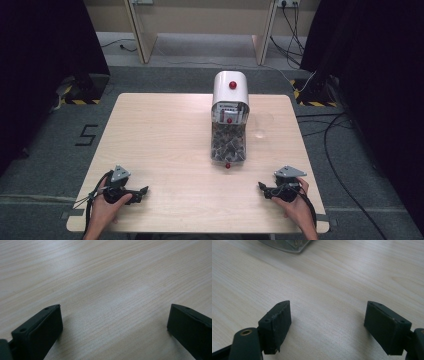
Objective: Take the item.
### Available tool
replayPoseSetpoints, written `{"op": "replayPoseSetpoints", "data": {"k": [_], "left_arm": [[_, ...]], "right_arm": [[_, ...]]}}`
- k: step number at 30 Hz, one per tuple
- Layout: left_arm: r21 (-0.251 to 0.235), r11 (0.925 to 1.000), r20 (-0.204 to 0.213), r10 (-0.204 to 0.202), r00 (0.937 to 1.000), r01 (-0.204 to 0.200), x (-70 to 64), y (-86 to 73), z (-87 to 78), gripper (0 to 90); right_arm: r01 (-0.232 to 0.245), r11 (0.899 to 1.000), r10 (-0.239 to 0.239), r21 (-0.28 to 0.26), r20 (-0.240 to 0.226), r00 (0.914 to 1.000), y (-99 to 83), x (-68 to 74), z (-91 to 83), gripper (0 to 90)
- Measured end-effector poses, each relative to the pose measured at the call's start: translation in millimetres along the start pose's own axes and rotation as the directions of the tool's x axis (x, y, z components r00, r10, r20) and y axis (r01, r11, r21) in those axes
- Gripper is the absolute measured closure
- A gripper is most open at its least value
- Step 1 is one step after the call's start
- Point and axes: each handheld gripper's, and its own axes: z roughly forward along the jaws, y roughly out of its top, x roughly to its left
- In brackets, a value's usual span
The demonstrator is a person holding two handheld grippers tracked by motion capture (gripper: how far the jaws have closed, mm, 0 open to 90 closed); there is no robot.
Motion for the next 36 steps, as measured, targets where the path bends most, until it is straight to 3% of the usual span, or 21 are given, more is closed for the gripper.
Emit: {"op": "replayPoseSetpoints", "data": {"k": [21, 24, 36], "left_arm": [[0.0, 1.0, 0.0, 0.0, 1.0, 0.0, 0.0, 0.0, 0.0, 0.0], [0.0, 1.0, 0.0, 0.0, 1.0, 0.0, 0.0, 0.0, 0.0, 0.0], [-0.001, 1.0, 0.0, -0.001, 1.0, 0.001, -0.1, -0.2, -0.2, 0.0]], "right_arm": [[0.015, 1.0, -0.015, -0.001, -0.025, 0.9996, 1.5, -0.5, 1.4, 23.0], [-0.013, 1.0, 0.011, -0.026, -0.074, 0.9972, 5.9, 0.4, 2.2, 25.6], [0.014, 0.994, -0.017, -0.111, -0.03, 0.9994, 21.9, 3.9, -7.3, 30.9]]}}
